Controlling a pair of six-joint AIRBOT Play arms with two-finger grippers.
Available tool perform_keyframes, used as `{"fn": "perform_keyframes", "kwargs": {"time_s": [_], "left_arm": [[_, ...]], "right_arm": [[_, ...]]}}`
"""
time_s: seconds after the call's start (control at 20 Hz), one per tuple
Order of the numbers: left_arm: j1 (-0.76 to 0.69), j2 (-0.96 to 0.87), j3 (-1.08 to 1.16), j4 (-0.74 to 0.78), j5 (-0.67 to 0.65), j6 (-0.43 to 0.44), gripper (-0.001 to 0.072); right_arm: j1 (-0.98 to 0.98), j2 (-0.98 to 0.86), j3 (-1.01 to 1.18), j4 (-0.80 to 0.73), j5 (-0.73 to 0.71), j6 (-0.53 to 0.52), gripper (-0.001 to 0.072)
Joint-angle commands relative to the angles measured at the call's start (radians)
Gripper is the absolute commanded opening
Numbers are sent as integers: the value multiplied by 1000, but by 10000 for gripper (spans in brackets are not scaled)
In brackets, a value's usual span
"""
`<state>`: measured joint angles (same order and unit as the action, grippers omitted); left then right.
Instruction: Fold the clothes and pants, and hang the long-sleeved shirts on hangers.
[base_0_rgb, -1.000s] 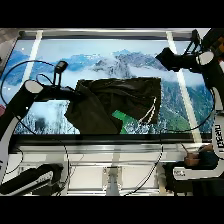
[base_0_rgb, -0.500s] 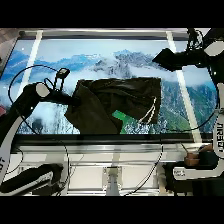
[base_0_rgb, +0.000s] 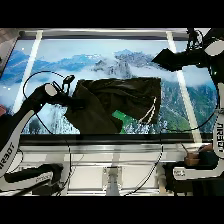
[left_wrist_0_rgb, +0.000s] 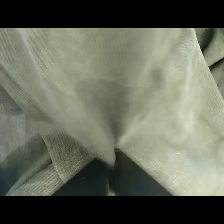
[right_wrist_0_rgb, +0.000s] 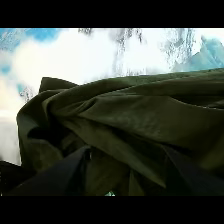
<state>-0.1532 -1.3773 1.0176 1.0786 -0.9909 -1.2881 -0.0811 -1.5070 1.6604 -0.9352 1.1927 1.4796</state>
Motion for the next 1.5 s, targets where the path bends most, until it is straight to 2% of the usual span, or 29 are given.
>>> {"fn": "perform_keyframes", "kwargs": {"time_s": [0.0,0.05,0.2,0.35,0.5,0.6,0.7,0.8,0.9,1.05,1.15,1.25,1.35,1.45], "left_arm": [[-2,48,34,-18,-17,43,6],[-4,98,57,-18,-19,69,6],[-14,284,128,-37,-20,151,6],[-15,452,177,-106,-9,155,6],[-15,547,187,-200,61,154,7],[-15,554,191,-314,97,176,6],[-15,553,191,-498,162,298,6],[-15,551,191,-626,247,339,6],[-15,541,191,-591,299,339,6],[-14,462,191,-449,372,334,6],[-14,372,191,-352,523,335,5],[-3,259,191,-221,734,334,5],[26,142,190,-221,866,335,7],[54,24,191,-222,930,335,9]], "right_arm": [[1,0,1,-42,6,-1,169],[1,0,1,-62,8,0,31],[1,-9,-1,-112,15,-9,24],[1,-39,-11,-112,26,-8,24],[5,-77,-15,-108,31,-8,24],[16,-94,-15,-108,31,-7,24],[32,-103,-15,-110,29,-7,24],[47,-104,-15,-113,23,-8,24],[53,-104,-15,-112,20,-7,24],[53,-104,-15,-111,34,-7,24],[53,-104,-15,-110,64,-7,24],[53,-104,-15,-111,102,-7,24],[53,-104,-15,-111,132,-7,24],[53,-104,-15,-110,146,-7,24]]}}
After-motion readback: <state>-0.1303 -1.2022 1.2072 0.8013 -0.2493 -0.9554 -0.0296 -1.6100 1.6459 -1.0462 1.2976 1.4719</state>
